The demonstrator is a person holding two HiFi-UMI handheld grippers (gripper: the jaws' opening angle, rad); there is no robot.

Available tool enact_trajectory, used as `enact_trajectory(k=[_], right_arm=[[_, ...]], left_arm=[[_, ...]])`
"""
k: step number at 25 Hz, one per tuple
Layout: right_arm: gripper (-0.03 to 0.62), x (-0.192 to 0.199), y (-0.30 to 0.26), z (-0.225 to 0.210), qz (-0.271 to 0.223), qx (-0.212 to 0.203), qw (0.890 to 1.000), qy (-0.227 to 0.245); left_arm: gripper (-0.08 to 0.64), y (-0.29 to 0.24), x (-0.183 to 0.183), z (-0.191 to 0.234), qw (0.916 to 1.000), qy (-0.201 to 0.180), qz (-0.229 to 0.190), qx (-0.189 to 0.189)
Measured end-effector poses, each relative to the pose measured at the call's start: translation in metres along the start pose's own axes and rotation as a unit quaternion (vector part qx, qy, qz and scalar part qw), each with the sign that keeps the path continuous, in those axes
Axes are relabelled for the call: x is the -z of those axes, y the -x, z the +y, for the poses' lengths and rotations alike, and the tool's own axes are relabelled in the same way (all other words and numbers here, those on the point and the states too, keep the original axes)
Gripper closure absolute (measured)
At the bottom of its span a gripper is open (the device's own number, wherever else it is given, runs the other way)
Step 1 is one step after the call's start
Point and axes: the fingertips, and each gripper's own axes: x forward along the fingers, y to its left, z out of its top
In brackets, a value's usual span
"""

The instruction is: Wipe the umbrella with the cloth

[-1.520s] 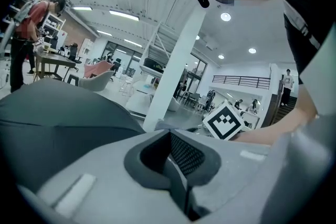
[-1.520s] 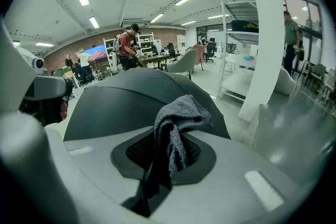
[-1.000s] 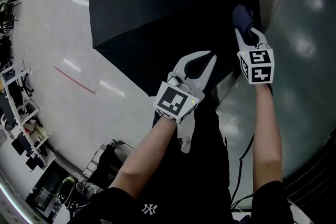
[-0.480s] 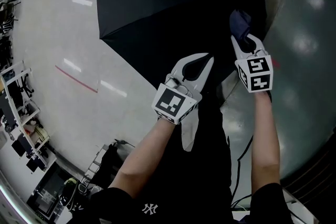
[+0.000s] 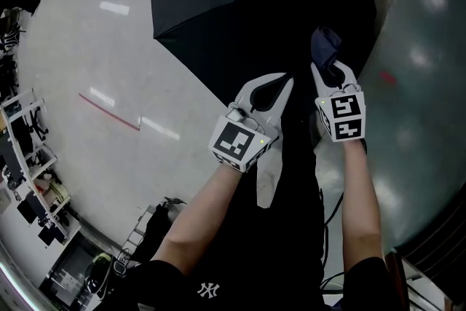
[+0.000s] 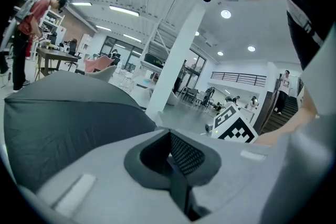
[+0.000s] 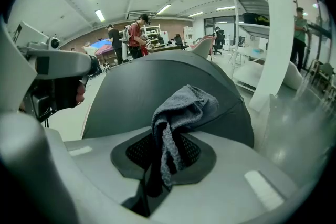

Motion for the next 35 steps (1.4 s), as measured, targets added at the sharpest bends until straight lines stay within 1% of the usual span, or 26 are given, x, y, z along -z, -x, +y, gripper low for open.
enact_trajectory(k=[8,13,17,23,26,28,35], right_arm=[[0.505,0.012,-0.002,0.046,0.001,0.005,1.0,-0.005],[0.505,0.018,-0.007,0.082,0.008,-0.005,1.0,-0.002],[0.505,0.028,-0.009,0.109,0.011,-0.013,1.0,-0.002],[0.505,0.035,-0.012,0.159,0.019,-0.042,0.999,0.002],[0.505,0.038,-0.019,0.182,0.023,-0.056,0.998,0.006],[0.505,0.04,-0.023,0.194,0.025,-0.064,0.998,0.008],[0.505,0.039,-0.034,0.23,0.028,-0.084,0.996,0.023]], left_arm=[[0.56,0.04,0.016,0.015,1.0,-0.004,-0.003,-0.004],[0.56,0.061,0.017,0.026,1.0,-0.001,-0.002,-0.008],[0.56,0.075,0.022,0.031,0.9999,-0.007,-0.01,-0.006],[0.56,0.095,0.027,0.036,0.9999,-0.001,-0.01,-0.009],[0.56,0.102,0.031,0.043,0.9999,-0.005,-0.013,-0.009],[0.56,0.106,0.034,0.047,0.9997,-0.01,-0.018,-0.011],[0.56,0.125,0.038,0.06,0.9996,0.001,-0.017,-0.021]])
